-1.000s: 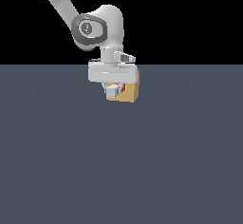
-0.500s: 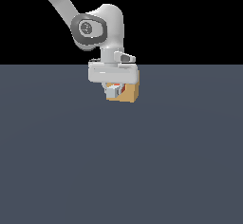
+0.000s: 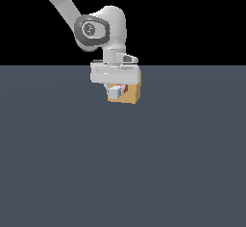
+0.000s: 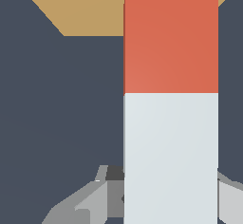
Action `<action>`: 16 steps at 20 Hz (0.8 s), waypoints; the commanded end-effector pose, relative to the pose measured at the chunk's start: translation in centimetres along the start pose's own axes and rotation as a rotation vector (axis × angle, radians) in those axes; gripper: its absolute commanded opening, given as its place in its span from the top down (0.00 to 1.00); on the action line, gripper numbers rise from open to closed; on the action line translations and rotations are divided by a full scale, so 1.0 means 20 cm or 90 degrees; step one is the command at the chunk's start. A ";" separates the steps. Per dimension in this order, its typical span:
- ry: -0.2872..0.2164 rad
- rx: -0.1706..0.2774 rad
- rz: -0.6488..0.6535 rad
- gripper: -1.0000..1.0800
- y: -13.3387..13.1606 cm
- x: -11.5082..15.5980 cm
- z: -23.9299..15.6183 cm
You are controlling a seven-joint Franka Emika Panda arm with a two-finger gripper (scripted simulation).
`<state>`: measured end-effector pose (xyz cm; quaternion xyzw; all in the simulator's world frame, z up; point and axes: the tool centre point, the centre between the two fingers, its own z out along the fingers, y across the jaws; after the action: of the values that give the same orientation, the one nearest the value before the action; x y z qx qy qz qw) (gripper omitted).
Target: Insert the peg into the horizontal hole in a box.
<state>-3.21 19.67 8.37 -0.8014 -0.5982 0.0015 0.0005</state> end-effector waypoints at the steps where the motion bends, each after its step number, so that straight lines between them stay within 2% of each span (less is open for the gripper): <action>1: 0.001 -0.002 -0.001 1.00 0.00 0.05 -0.01; 9: 0.002 -0.002 -0.001 1.00 0.00 0.28 -0.01; 16: 0.002 -0.002 -0.001 1.00 0.00 0.37 -0.01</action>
<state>-1.33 26.44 8.48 -0.8006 -0.5991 0.0004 0.0004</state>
